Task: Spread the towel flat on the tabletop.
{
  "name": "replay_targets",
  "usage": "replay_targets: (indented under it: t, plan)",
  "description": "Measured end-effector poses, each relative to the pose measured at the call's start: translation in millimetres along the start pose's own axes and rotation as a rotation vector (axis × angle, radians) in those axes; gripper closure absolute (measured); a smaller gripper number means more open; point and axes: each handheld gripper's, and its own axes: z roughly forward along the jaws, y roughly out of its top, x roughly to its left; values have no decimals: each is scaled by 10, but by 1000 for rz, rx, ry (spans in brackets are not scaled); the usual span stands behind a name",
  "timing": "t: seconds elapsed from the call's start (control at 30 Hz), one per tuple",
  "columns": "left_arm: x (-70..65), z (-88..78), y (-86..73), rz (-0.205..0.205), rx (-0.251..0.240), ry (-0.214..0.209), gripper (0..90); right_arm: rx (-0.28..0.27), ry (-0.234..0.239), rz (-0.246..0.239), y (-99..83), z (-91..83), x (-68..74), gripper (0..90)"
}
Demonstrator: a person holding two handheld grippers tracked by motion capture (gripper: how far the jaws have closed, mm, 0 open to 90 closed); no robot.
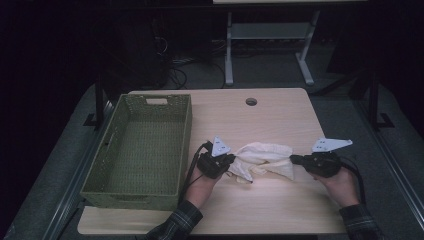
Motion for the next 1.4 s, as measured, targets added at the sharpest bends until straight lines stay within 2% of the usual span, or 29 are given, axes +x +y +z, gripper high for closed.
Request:
replay_targets:
  t: [0.07,0.17,0.23,0.4,0.43,0.47,0.5,0.57,0.6,0.63,0.67,0.7,0.73,0.77,0.83,0.9,0.97,1.0,1.03,1.07,1.13,1.17,1.2,1.23,1.27,1.3,1.4]
  plan:
    - [-8,40,0,9,6,4,884,-7,9,20,-32,-2,-76,883]
    - [-29,150,-6,55,32,52,883,17,-6,18,-49,48,-105,883]
    - [23,276,-14,39,50,66,883,38,-12,25,-80,144,-142,883]
    - [86,430,-36,26,85,83,883,74,-16,31,-92,277,-200,882]
    - [108,508,-76,34,119,90,883,104,-26,28,-99,347,-211,882]
    - [108,508,-76,34,119,90,883,104,-26,28,-99,347,-211,882]
    - [121,540,-98,42,140,89,882,127,-26,30,-107,406,-217,881]
    - [140,602,-147,45,173,81,881,136,-28,23,-112,431,-217,881]
    - [150,608,-162,39,162,77,880,131,-25,27,-114,436,-223,879]
    - [155,598,-153,39,166,87,847,132,-25,37,-110,428,-231,841]
    - [155,598,-153,39,166,87,809,132,-25,37,-110,428,-231,841]
    - [161,582,-150,39,158,91,809,129,-37,38,-113,414,-227,808]
    - [172,556,-142,27,148,86,772,123,-44,27,-112,393,-236,802]
    - [185,479,-110,-2,119,71,745,85,-42,33,-88,303,-227,787]
    - [175,419,-82,-8,100,58,728,66,-36,43,-70,249,-214,785]
    - [114,319,-39,0,76,36,694,26,-13,44,-32,156,-158,781]
    - [34,239,-17,28,67,11,674,20,15,31,-1,125,-72,781]
    - [-22,206,-16,40,63,-3,670,18,27,20,9,130,-35,780]
    - [-132,164,-31,71,66,-32,653,16,64,-4,37,161,71,779]
    - [-132,164,-31,71,66,-32,648,16,64,-4,37,161,71,779]
    - [-227,154,-55,93,69,-58,642,9,109,-11,57,217,169,776]
    - [-305,154,-81,108,74,-91,626,21,136,-24,76,283,255,768]
    - [-305,154,-81,108,74,-91,619,21,136,-24,76,283,255,768]
    - [-343,163,-96,113,79,-98,609,19,159,-28,83,358,317,762]
    - [-379,177,-109,123,86,-105,609,19,159,-28,83,358,317,762]
    - [-441,210,-128,145,96,-110,583,32,165,-34,98,437,362,753]
    - [-472,236,-135,158,100,-101,563,46,167,-43,117,508,406,735]
